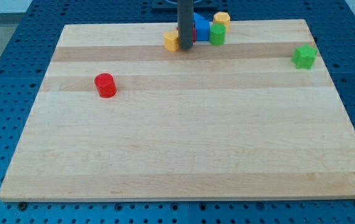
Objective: Touch the green star
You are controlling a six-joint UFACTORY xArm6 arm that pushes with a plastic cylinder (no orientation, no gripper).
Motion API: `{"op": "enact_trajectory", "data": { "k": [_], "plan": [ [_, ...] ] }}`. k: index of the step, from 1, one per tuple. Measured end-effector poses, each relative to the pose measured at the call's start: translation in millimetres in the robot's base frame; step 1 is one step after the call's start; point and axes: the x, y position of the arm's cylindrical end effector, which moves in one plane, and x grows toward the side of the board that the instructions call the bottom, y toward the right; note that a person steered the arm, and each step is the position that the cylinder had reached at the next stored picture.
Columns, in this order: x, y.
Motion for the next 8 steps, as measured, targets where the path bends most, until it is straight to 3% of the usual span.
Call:
{"op": "enact_trajectory", "data": {
  "k": [4, 7, 8],
  "plan": [
    [109, 58],
    [124, 58],
    [124, 83]
  ]
}}
